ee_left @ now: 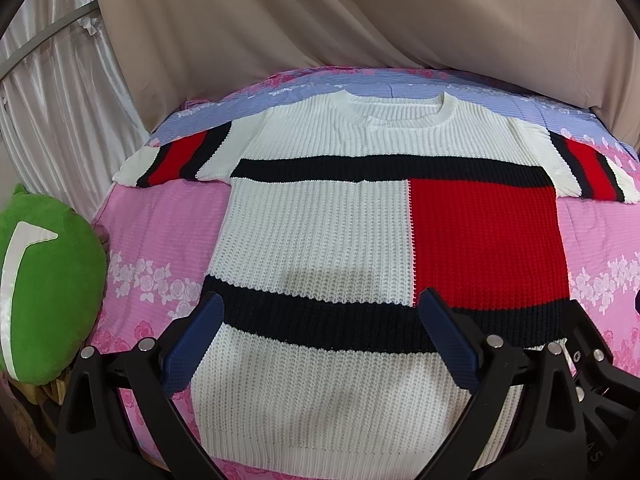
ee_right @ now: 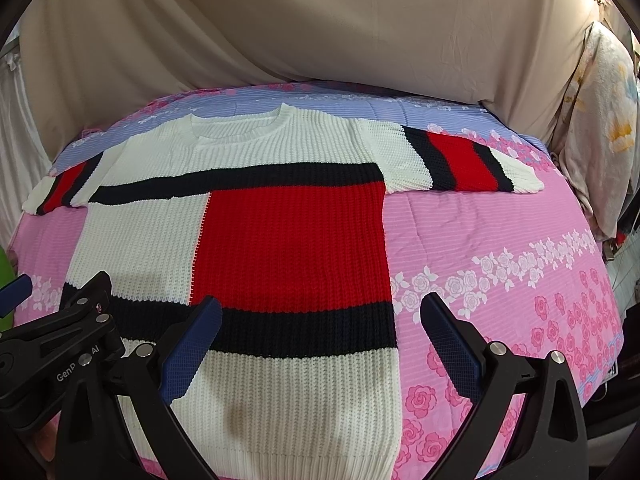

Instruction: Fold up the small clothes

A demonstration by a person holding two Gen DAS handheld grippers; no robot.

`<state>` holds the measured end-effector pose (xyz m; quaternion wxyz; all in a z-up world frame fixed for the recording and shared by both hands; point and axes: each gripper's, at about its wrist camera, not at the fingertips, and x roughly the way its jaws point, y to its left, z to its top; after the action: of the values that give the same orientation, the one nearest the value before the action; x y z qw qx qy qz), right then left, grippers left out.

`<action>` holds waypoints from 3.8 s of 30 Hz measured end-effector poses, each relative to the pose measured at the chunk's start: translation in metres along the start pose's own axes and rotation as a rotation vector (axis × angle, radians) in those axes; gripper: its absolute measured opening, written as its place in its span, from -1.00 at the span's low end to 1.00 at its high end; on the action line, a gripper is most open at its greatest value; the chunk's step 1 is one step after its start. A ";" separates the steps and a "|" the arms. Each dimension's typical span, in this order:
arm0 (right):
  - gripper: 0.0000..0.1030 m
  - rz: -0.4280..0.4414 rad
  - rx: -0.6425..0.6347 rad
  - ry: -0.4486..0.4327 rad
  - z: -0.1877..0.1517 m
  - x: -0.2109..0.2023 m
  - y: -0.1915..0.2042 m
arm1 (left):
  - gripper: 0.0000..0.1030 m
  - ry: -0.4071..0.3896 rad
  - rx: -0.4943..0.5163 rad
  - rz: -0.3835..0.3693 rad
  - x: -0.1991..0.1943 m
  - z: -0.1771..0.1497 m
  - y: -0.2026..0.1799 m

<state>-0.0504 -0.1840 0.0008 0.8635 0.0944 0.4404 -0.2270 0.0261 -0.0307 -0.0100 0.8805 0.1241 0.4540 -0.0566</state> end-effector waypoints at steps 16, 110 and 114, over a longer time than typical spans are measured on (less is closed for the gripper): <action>0.90 0.005 0.002 0.021 0.006 0.012 -0.001 | 0.85 0.018 0.001 0.002 0.009 0.004 -0.002; -0.89 0.273 0.141 0.147 0.137 0.235 -0.080 | -0.82 0.156 -0.461 -0.246 0.246 0.148 0.065; -0.88 0.239 0.160 0.113 0.149 0.217 -0.081 | -0.79 0.157 -0.449 -0.239 0.247 0.149 0.062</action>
<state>0.1292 -0.3763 -0.0821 0.8478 0.2273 0.4546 -0.1515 0.3000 -0.0081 -0.1173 0.8351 -0.1246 0.5336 -0.0483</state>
